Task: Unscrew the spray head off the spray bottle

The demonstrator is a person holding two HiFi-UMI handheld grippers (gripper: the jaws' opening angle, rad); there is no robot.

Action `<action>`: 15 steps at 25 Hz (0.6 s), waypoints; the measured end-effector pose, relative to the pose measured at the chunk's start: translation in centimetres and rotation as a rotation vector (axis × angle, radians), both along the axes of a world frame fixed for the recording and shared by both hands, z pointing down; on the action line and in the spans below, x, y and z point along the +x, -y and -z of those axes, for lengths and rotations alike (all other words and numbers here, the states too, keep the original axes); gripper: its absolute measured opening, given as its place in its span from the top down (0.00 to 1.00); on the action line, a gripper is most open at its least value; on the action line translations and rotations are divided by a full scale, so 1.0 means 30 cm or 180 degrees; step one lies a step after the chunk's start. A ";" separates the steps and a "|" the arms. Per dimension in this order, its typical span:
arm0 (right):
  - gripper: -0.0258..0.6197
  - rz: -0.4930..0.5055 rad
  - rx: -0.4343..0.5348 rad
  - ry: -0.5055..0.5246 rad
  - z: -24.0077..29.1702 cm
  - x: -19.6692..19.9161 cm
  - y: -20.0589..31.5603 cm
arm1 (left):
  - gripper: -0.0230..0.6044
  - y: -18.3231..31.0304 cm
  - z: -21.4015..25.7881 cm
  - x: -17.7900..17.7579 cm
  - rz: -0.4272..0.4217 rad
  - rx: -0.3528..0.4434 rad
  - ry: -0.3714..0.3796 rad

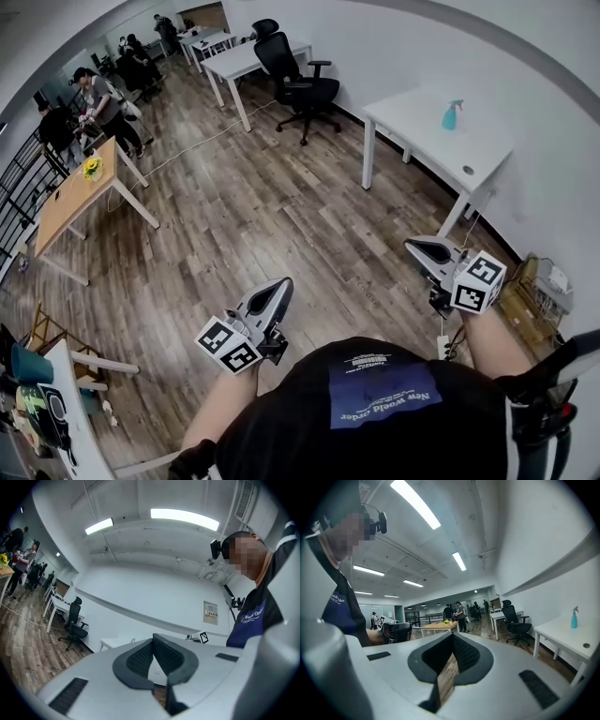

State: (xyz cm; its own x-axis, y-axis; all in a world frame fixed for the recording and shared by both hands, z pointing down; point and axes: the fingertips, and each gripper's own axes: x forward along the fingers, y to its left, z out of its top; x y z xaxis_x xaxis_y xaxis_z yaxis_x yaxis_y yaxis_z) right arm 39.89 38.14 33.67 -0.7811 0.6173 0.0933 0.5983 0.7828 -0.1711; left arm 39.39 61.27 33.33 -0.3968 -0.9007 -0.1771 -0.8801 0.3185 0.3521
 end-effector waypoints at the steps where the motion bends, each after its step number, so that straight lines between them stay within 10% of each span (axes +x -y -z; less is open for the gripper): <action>1: 0.97 0.0018 -0.0003 -0.0010 -0.009 -0.045 0.013 | 0.96 0.009 -0.008 -0.037 0.0028 -0.0001 -0.0009; 15: 0.97 0.0662 0.0071 0.0132 0.027 -0.798 0.281 | 0.96 0.322 0.037 -0.666 0.0576 0.0123 0.0116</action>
State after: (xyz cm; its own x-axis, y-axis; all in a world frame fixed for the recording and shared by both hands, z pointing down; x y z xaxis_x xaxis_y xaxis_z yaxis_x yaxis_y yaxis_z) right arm 15.94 29.72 32.86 -0.6407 0.7637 0.0790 0.7534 0.6452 -0.1269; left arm 19.42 51.62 32.20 -0.5445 -0.8074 -0.2272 -0.8220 0.4598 0.3361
